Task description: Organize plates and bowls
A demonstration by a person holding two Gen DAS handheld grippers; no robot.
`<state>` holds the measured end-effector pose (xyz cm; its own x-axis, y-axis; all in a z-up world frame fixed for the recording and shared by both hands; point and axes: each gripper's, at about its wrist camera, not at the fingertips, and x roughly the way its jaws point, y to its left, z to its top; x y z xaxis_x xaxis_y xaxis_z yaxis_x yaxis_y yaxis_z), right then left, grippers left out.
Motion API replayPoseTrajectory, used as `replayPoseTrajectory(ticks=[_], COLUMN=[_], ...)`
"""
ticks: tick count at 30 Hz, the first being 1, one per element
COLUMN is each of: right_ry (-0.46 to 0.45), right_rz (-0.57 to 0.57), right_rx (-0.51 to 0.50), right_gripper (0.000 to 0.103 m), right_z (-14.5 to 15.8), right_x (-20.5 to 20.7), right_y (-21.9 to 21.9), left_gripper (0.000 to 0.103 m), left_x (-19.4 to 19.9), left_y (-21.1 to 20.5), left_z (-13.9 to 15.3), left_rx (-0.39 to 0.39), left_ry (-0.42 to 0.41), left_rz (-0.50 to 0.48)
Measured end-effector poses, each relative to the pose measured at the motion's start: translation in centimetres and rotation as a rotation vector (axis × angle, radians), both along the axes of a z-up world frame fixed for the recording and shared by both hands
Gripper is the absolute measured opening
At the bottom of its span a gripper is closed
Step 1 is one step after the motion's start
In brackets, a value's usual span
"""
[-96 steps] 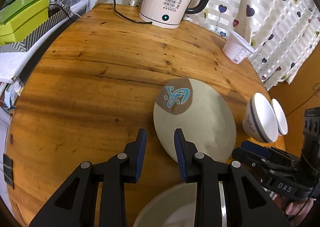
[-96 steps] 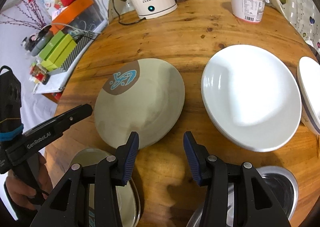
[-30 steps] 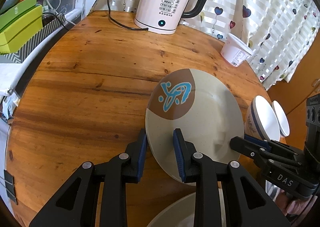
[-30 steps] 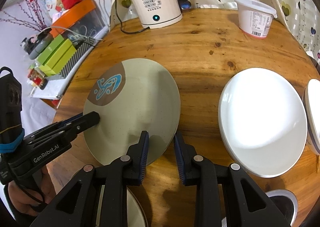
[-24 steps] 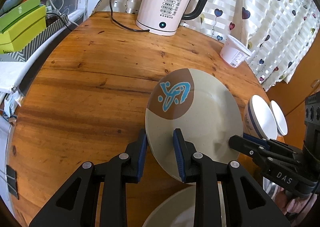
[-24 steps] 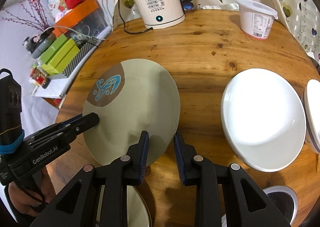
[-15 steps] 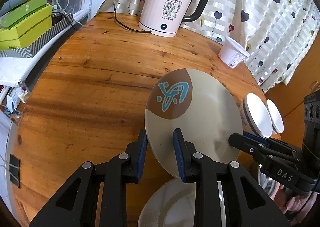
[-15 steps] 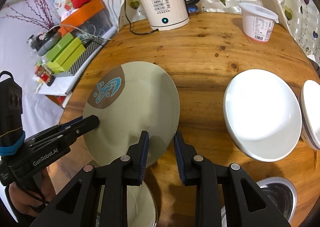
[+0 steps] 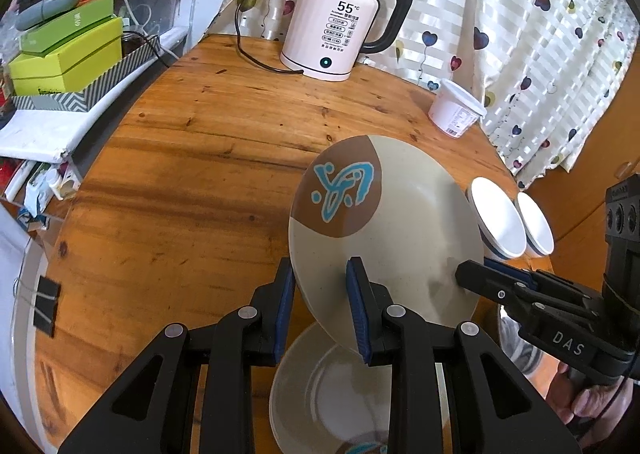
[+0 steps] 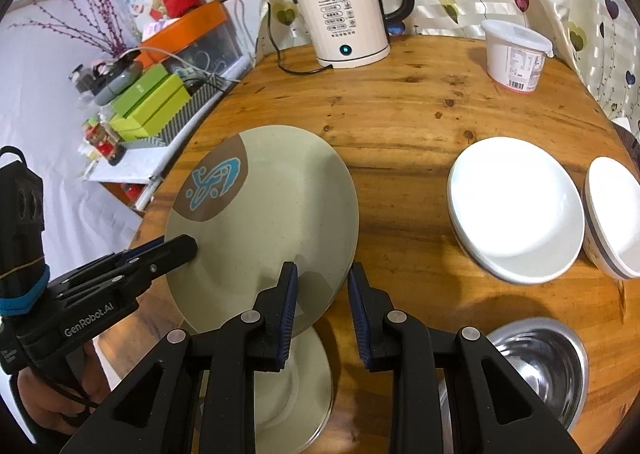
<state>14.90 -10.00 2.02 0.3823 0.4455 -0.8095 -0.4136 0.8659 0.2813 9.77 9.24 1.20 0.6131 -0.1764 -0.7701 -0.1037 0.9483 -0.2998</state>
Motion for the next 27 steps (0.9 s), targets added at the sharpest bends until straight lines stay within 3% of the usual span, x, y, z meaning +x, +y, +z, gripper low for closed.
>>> replayPoseTrajectory(ticks=[27], right_ry=[0.029], right_rz=[0.05], right_rx=[-0.027], right_gripper=[0.025], right_z=[-1.2], right_x=[-6.0], right_y=[-0.9], left_gripper=[0.027], left_x=[-7.3], left_y=[-1.6], left_z=[-1.3], left_rx=[-0.01], left_ry=[0.043], left_rz=[0.034])
